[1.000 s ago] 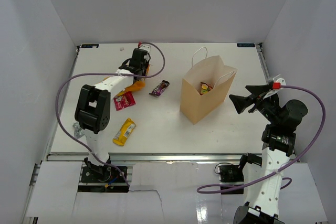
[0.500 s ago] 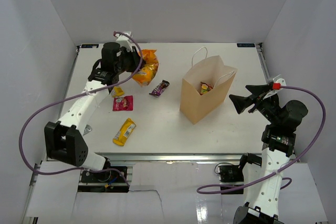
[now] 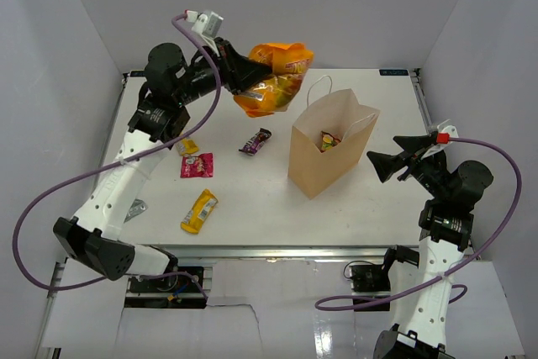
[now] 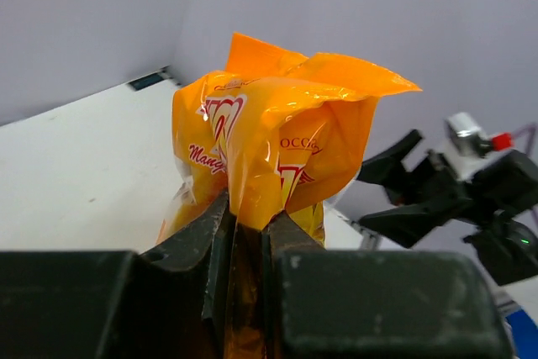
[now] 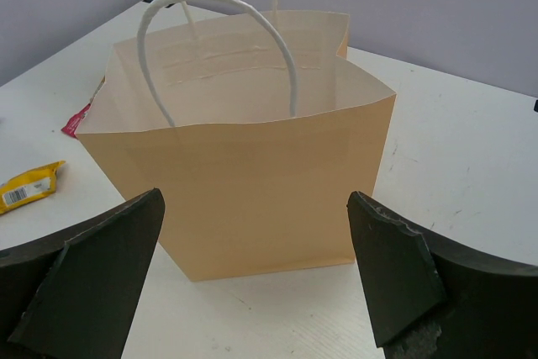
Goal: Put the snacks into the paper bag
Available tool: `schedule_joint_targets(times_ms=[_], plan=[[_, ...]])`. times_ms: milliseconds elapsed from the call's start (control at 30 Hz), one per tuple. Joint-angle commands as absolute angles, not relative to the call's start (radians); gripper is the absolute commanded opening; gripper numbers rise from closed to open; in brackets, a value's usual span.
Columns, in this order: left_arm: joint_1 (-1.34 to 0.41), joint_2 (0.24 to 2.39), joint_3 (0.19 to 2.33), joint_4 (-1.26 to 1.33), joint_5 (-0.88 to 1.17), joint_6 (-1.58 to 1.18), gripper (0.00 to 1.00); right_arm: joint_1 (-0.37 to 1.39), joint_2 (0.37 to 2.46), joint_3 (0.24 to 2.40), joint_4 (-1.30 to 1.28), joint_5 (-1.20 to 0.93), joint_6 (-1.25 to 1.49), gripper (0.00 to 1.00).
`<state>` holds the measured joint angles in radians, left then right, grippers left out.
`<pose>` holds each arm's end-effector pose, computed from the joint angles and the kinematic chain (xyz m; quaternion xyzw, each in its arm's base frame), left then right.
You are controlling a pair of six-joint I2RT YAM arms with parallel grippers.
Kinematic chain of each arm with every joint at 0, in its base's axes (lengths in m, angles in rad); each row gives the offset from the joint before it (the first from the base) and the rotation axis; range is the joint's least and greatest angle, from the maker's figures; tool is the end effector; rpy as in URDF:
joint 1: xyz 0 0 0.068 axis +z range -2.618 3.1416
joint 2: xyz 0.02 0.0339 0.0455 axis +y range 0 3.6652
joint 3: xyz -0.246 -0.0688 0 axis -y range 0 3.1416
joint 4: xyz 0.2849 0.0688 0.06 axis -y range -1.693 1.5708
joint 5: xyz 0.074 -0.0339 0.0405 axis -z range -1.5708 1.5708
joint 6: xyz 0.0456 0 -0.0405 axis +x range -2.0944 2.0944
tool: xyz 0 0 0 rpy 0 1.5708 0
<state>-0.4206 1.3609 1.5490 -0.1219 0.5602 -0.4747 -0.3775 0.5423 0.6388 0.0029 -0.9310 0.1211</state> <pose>0.3094 -0.1649 0.4738 0.1840 0.6619 -0.4740 0.5508 0.1881 -0.0352 0.3377 -0.1745 0.6633 0.2141 0.6956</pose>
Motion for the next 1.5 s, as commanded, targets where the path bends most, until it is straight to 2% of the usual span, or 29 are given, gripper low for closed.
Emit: schedule_joint_targets(times_ms=[0, 267, 567, 633, 667, 767, 800, 933, 1167, 1300, 1333, 1400, 1433, 1467], plan=[[-0.527, 1.391, 1.681, -0.021, 0.601, -0.519, 0.00, -0.373, 0.543, 0.630, 0.048, -0.942, 0.120, 0.95], [-0.695, 1.549, 1.785, -0.008, 0.454, -0.476, 0.00, -0.373, 0.545, 0.630, 0.048, -0.942, 0.118, 0.95], [-0.749, 1.692, 1.810, -0.008, 0.393, -0.433, 0.02, -0.373, 0.540, 0.630, 0.048, -0.946, 0.118, 0.95], [-0.761, 1.710, 1.821, -0.029, 0.400, -0.433, 0.11, -0.373, 0.540, 0.630, 0.046, -0.946, 0.118, 0.95], [-0.765, 1.724, 1.833, -0.040, 0.397, -0.425, 0.21, -0.373, 0.541, 0.630, 0.046, -0.948, 0.118, 0.95], [-0.779, 1.738, 1.851, -0.072, 0.368, -0.417, 0.38, -0.373, 0.540, 0.632, 0.048, -0.948, 0.117, 0.95], [-0.781, 1.738, 1.853, -0.075, 0.364, -0.411, 0.48, -0.373, 0.540, 0.630, 0.048, -0.950, 0.117, 0.95], [-0.788, 1.733, 1.888, -0.101, 0.334, -0.407, 0.68, -0.373, 0.540, 0.627, 0.049, -0.954, 0.115, 0.95], [-0.790, 1.698, 1.965, -0.178, 0.321, -0.374, 0.71, -0.373, 0.519, 0.623, 0.054, -1.058, 0.063, 0.96], [-0.790, 1.516, 1.864, -0.241, 0.267, -0.267, 0.72, -0.373, 0.474, 0.643, -0.026, -1.375, -0.127, 0.96], [-0.790, 1.388, 1.748, -0.261, 0.234, -0.230, 0.76, -0.373, 0.459, 0.675, -0.134, -1.426, -0.180, 0.96], [-0.788, 1.243, 1.602, -0.270, 0.102, -0.201, 0.78, -0.371, 0.457, 0.757, -0.384, -1.477, -0.520, 0.98], [-0.788, 1.091, 1.439, -0.270, 0.062, -0.193, 0.80, -0.371, 0.465, 0.873, -0.674, -1.470, -0.681, 0.99], [-0.787, 1.016, 1.358, -0.270, 0.022, -0.169, 0.84, -0.371, 0.475, 0.929, -0.763, -1.462, -0.880, 0.97]])
